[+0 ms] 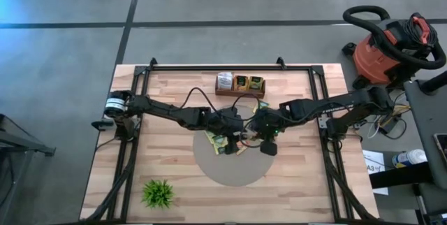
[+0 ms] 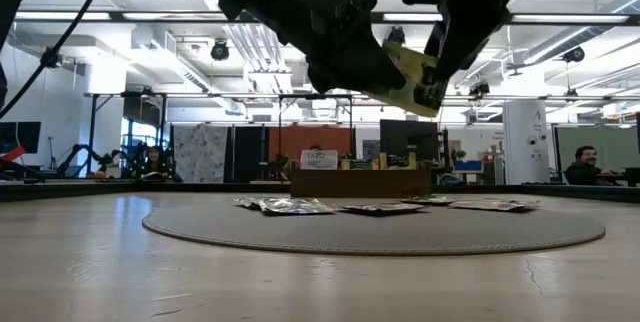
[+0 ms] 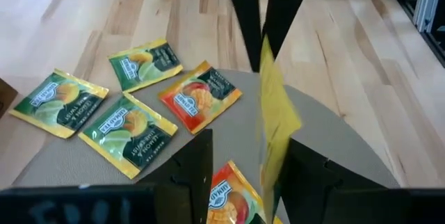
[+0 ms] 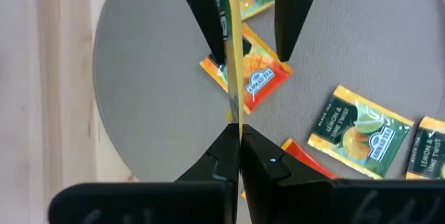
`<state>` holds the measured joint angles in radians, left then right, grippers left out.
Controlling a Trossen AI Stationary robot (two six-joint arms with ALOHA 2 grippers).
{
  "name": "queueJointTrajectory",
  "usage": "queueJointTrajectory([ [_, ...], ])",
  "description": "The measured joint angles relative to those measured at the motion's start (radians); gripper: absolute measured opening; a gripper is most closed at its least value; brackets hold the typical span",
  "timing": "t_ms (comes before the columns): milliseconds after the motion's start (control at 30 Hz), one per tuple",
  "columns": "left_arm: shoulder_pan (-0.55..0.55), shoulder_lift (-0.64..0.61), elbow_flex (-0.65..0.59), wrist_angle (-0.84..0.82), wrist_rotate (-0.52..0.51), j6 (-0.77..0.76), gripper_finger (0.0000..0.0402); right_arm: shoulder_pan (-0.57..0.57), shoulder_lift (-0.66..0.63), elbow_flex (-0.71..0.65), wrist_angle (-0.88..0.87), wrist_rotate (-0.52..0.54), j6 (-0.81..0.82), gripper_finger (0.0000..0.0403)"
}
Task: Pick & Place Tea
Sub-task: Put the yellow tea bag into the right section of the wooden organizer
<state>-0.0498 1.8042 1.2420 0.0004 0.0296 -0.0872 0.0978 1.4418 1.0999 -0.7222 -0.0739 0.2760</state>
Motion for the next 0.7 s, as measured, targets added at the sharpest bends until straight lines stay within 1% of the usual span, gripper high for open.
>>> queueJointTrajectory([
  [133,0.000,0.000,-0.001,0.002,-0.001,-0.017,0.0139,0.000,0.000,0.016,-0.017,0.004,-0.001,0.0008],
  [233,0.000,0.000,-0.001,0.002,-0.010,-0.024,0.0125,-0.001,0.000,0.027,-0.036,0.020,-0.001,0.0008],
  [367,0.000,0.000,-0.001,0.003,-0.013,-0.026,0.0086,-0.001,0.000,0.038,-0.049,0.026,-0.001,0.0008],
  [500,0.001,0.000,-0.001,0.004,-0.025,-0.067,0.0029,-0.001,-0.004,0.056,-0.065,0.032,0.022,0.0009],
  [567,0.002,-0.001,-0.002,0.004,-0.037,-0.097,0.0012,-0.002,-0.016,0.062,-0.073,0.066,0.034,0.0015],
  [700,0.003,-0.020,-0.005,-0.007,-0.094,-0.116,0.0010,-0.002,-0.076,0.072,-0.090,0.163,0.045,0.0044],
])
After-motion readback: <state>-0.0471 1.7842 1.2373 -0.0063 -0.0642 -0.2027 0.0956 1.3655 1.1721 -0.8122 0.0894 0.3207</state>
